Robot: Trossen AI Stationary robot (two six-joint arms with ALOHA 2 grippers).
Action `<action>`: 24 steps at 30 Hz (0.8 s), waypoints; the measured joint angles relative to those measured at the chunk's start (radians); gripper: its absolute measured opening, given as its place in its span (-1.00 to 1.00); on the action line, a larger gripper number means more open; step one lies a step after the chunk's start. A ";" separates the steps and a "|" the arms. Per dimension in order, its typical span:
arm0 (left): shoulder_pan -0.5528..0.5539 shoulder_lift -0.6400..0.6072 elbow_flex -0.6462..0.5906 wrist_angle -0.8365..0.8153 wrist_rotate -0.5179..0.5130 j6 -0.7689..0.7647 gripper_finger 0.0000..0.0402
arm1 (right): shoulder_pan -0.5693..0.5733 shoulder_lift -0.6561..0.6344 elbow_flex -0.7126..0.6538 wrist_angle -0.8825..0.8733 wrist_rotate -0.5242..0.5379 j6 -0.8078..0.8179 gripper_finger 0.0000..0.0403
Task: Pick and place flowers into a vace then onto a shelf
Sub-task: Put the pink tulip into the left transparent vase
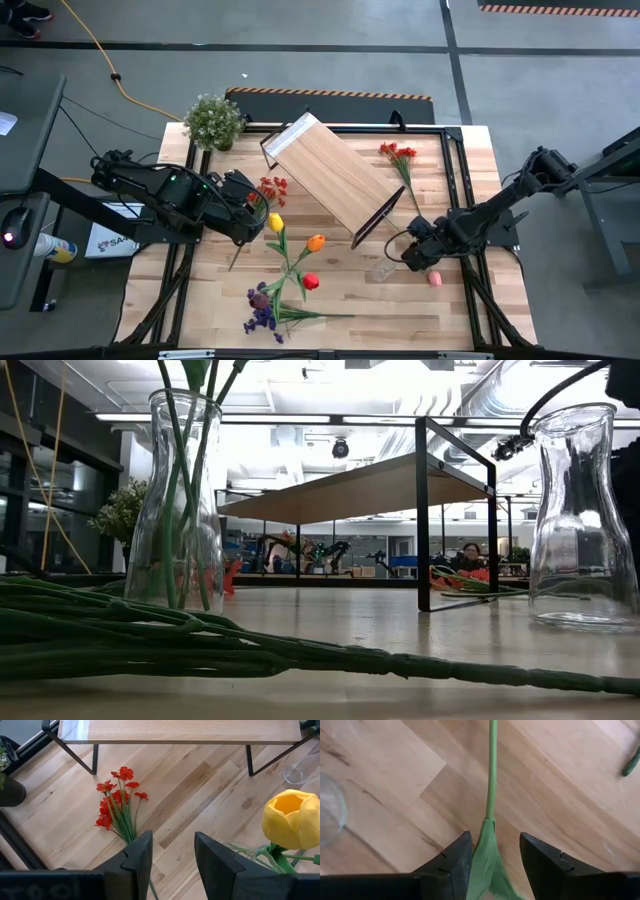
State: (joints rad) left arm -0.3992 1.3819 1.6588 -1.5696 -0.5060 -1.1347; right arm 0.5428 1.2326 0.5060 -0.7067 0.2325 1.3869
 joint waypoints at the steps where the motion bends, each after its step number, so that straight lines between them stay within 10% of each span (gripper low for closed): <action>1: 0.000 0.000 0.000 0.000 0.000 0.000 -0.11 | 0.000 0.006 0.000 0.001 0.007 0.000 -0.22; 12: 0.000 0.000 0.000 0.000 0.000 0.000 -0.11 | -0.040 0.065 0.002 0.005 -0.033 -0.021 -0.34; 24: 0.000 0.000 0.000 0.000 0.000 0.000 -0.11 | -0.046 0.063 0.002 0.003 -0.049 -0.024 -0.95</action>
State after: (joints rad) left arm -0.3992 1.3819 1.6588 -1.5700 -0.5060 -1.1351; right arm 0.4973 1.2957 0.5076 -0.7033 0.1833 1.3628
